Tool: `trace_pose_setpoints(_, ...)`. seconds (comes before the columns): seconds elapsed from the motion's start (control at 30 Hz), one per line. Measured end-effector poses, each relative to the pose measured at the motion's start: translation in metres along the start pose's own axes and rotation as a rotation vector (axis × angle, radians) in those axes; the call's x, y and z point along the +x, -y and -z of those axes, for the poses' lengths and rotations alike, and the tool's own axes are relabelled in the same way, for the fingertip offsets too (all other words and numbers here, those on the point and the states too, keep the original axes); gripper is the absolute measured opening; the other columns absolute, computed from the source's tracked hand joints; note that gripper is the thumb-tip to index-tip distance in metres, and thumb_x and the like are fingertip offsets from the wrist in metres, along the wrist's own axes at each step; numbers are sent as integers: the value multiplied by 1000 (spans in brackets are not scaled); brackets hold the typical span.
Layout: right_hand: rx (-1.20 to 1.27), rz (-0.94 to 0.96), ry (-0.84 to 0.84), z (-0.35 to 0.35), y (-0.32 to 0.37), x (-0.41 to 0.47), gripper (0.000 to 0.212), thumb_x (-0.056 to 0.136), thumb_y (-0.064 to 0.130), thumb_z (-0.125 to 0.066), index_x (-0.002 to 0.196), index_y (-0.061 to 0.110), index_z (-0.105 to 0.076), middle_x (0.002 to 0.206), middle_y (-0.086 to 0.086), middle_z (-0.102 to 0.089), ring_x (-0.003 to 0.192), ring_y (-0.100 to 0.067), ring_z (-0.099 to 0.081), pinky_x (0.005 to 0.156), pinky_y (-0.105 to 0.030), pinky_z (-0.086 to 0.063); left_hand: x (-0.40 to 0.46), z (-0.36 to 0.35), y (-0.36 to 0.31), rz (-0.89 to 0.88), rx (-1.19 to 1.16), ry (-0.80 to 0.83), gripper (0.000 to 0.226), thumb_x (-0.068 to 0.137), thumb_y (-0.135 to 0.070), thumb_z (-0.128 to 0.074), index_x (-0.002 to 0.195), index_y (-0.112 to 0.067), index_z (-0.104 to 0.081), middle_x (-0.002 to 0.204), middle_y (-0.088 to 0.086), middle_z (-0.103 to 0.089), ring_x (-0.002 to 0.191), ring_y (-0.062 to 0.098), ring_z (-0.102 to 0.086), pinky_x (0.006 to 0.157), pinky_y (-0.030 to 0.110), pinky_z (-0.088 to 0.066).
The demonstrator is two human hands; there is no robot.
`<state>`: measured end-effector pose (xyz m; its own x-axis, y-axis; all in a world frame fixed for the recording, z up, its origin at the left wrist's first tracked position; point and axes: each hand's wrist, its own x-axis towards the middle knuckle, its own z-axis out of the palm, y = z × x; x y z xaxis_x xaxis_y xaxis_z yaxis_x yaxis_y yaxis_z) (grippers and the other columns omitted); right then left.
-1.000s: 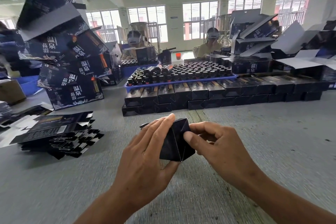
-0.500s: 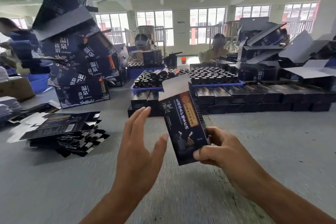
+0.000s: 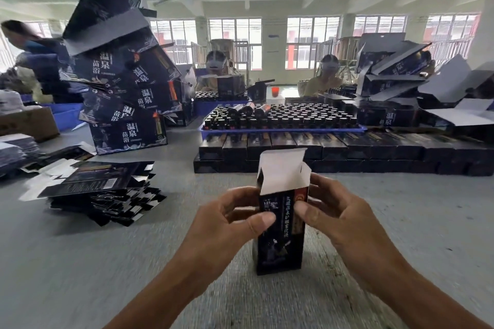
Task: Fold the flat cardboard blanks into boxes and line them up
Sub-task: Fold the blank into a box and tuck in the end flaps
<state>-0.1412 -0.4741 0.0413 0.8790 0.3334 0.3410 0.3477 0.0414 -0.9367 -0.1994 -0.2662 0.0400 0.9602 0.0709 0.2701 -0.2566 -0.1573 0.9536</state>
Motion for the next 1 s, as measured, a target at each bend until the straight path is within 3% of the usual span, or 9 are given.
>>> trace_pose_setpoints(0.13,55,5,30,0,-1,1,53,68,39,-81,117,38,-64,116,19,-73,108,1,-67,76,-9,-53,1,2,4,-4,-25,-3,40,68,-40,-87,104,-41,-70,113,-5,-75,107,14,-70,86,26,-57)
trace_pose_setpoints(0.27,61,10,28,0,-1,0,52,70,34,-81,119,33,-62,114,19,-73,106,1,-68,75,-9,-53,0,-1,4,-93,-38,-55,48,68,-36,-88,106,-44,-61,118,-7,-72,109,15,-70,87,32,-58)
trace_pose_setpoints(0.4,46,28,11,-1,-1,0,50,70,34,-81,116,32,-61,112,21,-73,105,1,-69,74,-9,-53,-4,-2,1,-229,21,-59,45,77,-32,-83,110,-49,-57,121,-12,-70,108,13,-69,82,23,-57)
trace_pose_setpoints(0.6,-40,134,29,-3,3,-3,37,80,34,-75,107,53,-59,117,21,-70,109,0,-67,78,-12,-55,-6,-7,0,-340,125,-82,38,85,-33,-69,118,-49,-62,121,-24,-67,109,5,-68,77,16,-56)
trace_pose_setpoints(0.73,-87,174,37,-4,2,-5,45,84,36,-71,119,59,-55,122,22,-68,112,2,-65,79,-11,-54,-4,-5,2,-328,110,-69,35,86,-37,-69,120,-45,-64,121,-17,-70,111,9,-68,79,20,-57)
trace_pose_setpoints(1.0,-149,206,78,-4,5,-5,39,87,37,-68,120,58,-60,121,27,-66,114,6,-62,77,-6,-51,-2,0,0,-278,60,-44,30,88,-41,-73,117,-44,-66,120,-11,-71,109,14,-70,79,24,-58)
